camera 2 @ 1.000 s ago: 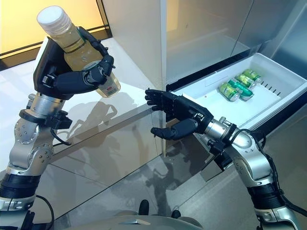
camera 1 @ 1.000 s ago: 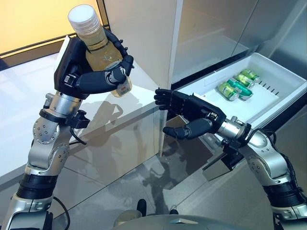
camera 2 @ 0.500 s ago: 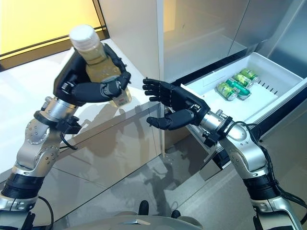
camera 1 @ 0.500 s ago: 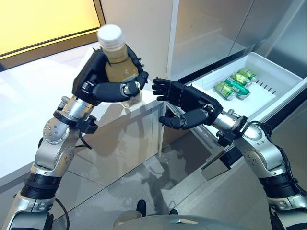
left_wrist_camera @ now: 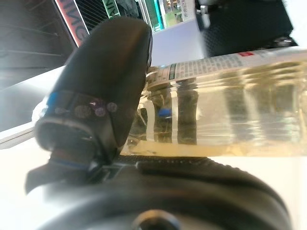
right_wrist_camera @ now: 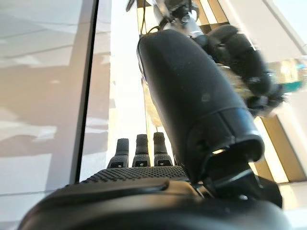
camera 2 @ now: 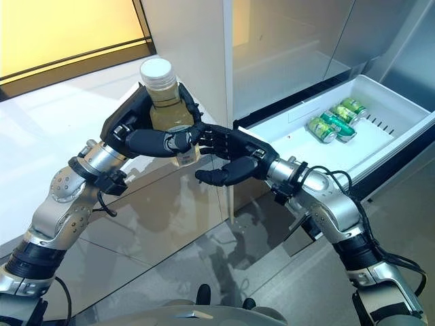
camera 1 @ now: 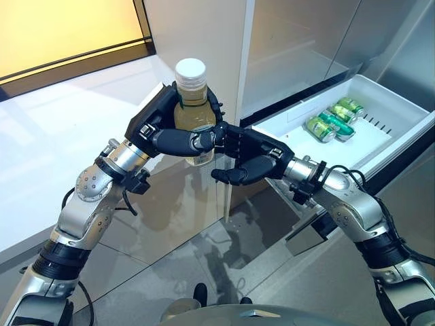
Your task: Put drinks into fridge and close the fridge
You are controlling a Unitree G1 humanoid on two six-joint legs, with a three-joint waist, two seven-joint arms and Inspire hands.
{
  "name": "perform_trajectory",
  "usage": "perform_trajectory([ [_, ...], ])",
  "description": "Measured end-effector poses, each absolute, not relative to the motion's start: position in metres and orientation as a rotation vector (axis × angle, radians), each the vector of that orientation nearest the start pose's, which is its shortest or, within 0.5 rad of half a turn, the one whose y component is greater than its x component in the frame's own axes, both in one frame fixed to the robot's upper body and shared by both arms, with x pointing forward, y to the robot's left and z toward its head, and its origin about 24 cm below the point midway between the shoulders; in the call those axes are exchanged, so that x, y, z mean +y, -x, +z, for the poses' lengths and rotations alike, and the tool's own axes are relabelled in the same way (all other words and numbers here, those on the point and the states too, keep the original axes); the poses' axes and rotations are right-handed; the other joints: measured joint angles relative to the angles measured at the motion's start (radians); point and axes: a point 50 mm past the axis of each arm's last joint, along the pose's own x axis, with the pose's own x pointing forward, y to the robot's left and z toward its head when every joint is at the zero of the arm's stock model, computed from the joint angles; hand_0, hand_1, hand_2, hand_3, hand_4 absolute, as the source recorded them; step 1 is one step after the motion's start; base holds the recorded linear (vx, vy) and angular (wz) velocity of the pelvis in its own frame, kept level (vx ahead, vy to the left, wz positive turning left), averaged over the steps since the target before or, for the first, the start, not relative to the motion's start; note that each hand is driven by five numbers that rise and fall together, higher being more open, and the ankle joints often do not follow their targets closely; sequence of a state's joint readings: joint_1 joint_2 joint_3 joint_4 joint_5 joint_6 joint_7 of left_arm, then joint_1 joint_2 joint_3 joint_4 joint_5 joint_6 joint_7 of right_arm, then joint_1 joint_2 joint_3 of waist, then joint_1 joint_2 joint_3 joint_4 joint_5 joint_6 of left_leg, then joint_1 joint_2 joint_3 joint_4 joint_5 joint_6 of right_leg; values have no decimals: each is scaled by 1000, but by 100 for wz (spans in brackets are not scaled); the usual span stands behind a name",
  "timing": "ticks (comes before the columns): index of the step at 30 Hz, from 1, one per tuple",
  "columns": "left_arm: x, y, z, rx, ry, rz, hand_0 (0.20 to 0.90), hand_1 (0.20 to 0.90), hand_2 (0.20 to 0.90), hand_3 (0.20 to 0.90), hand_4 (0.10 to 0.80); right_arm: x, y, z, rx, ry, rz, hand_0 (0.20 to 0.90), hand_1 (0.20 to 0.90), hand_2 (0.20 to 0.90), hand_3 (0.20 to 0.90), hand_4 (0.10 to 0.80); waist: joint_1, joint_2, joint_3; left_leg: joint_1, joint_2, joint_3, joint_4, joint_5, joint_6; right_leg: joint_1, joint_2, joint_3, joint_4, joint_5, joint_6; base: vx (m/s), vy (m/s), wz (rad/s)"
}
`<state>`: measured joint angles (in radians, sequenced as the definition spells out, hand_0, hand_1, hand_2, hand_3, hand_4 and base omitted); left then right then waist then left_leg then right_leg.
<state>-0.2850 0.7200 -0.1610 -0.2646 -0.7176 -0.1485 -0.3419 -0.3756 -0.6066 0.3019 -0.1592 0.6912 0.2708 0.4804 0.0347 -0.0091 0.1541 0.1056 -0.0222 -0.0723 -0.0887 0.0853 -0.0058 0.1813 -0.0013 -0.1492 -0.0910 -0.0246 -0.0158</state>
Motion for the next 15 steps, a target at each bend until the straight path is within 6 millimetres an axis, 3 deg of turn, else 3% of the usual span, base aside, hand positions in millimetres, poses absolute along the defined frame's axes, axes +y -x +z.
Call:
perform_trajectory([
  [7,160,-265,195,-486,-74,-760,300,300,300,200,100,-111,-285,150,-45,52,990,900,900,900,900,800,2,0,0,2,0,0,0,0,0,2,0,0,0,0,0,0,0,0],
  [15,158,-266,190,-442,-76,-781,300,300,300,200,100,-108,-288,156,-60,50,976,900,900,900,900,800,12,0,0,2,0,0,0,0,0,3,0,-1,0,0,0,0,0,0],
])
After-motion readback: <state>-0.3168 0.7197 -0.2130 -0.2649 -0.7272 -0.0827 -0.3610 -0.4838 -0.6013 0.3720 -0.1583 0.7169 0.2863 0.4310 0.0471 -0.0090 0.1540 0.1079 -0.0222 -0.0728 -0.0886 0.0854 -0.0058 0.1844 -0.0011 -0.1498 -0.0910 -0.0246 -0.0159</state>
